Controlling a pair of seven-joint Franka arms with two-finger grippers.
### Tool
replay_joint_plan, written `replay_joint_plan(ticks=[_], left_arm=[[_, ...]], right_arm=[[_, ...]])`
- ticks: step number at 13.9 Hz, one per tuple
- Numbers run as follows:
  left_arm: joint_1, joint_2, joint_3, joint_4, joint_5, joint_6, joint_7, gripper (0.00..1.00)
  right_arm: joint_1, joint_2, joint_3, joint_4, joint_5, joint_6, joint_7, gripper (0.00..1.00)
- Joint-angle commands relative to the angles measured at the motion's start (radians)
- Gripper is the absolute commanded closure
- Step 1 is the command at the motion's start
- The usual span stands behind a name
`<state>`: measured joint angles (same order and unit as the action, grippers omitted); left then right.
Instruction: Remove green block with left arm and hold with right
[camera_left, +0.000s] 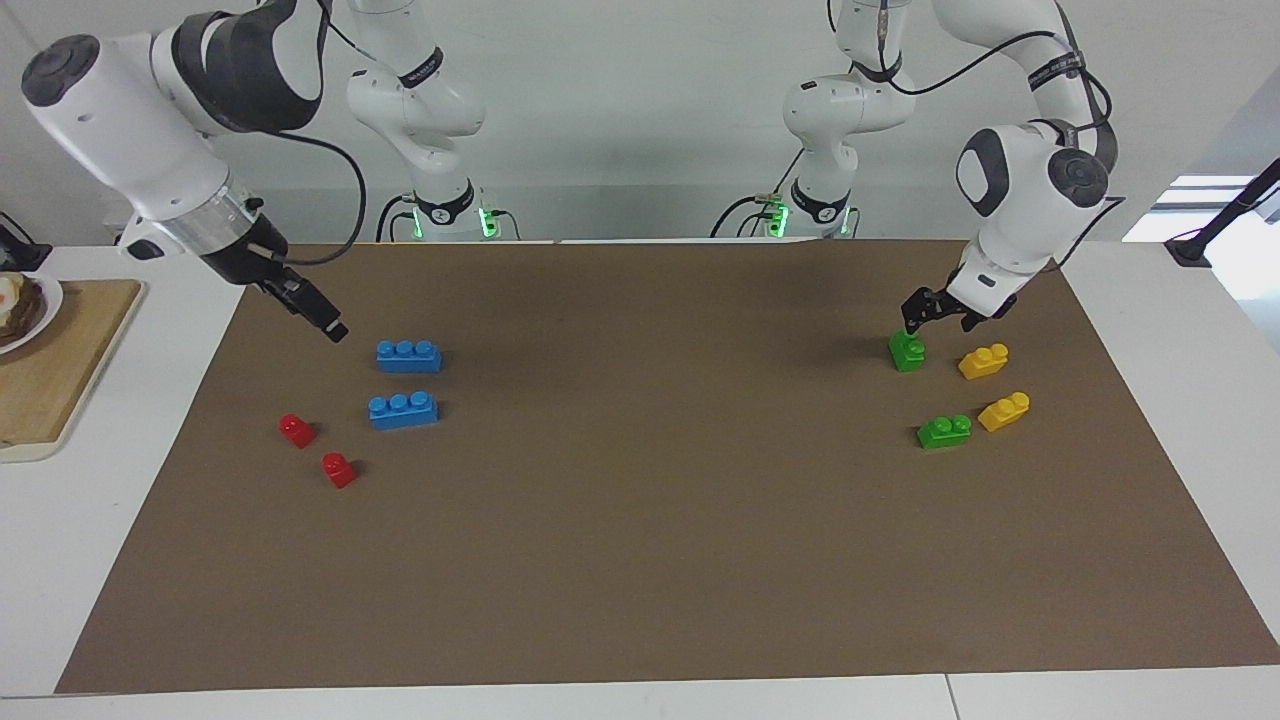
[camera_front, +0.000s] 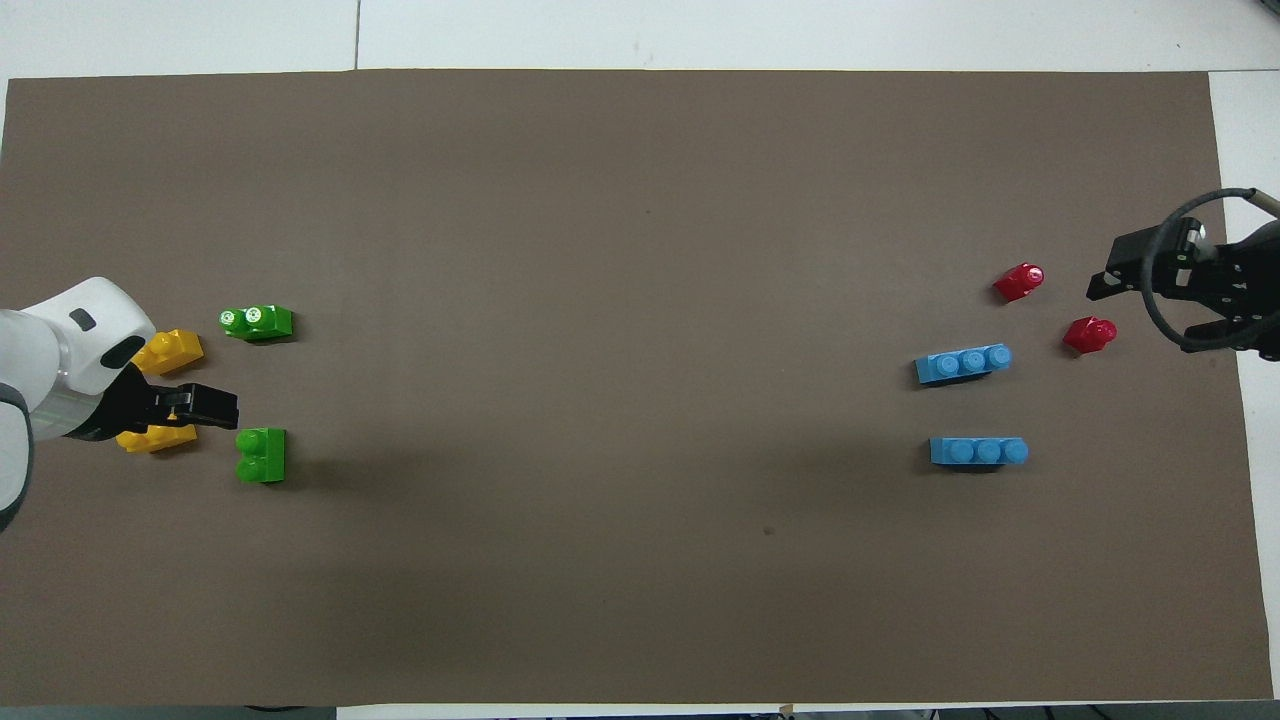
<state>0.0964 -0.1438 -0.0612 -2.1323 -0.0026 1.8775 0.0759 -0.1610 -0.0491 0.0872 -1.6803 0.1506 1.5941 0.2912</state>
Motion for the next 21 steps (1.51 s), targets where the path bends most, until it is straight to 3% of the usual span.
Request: replay_joint_plan(ticks=[1,4,9,13,16,19,21], left_arm=[[0.005,-0.023,-0.002,0.086,0.015,-0.111,-0.010,0.00],[0.003,0.027,-0.006,0.268,0.013,-0.291,-0.013,0.00],[0.000,0.053,-0.006,0.422,0.015,-0.391,-0.015,0.00],[-0.004,0.142,-0.018,0.590,0.015,-0.497,-0.015,0.00],[-0.036,0.200,-0.032,0.673,0.013,-0.549,-0.015,0.00],[-0.047,0.225,-0.034,0.690,0.015,-0.545,-0.015,0.00],[-0.058,0.218,-0.035,0.681,0.038,-0.531,-0.016,0.00]], right_arm=[[-0.008,0.000,0.005,0.014,-0.071,-0.014,-0.214,0.00],[-0.003,0.000,0.009,0.014,-0.126,-0.011,-0.318,0.00],[0.038,0.009,0.028,0.054,-0.128,-0.006,-0.322,0.00],[0.037,0.014,0.029,0.065,-0.128,-0.008,-0.325,0.00],[0.043,0.017,0.029,0.088,-0.124,-0.017,-0.326,0.00],[0.109,0.005,0.011,0.082,-0.143,-0.020,-0.323,0.00],[0.186,0.008,-0.056,0.086,-0.172,-0.017,-0.323,0.00]])
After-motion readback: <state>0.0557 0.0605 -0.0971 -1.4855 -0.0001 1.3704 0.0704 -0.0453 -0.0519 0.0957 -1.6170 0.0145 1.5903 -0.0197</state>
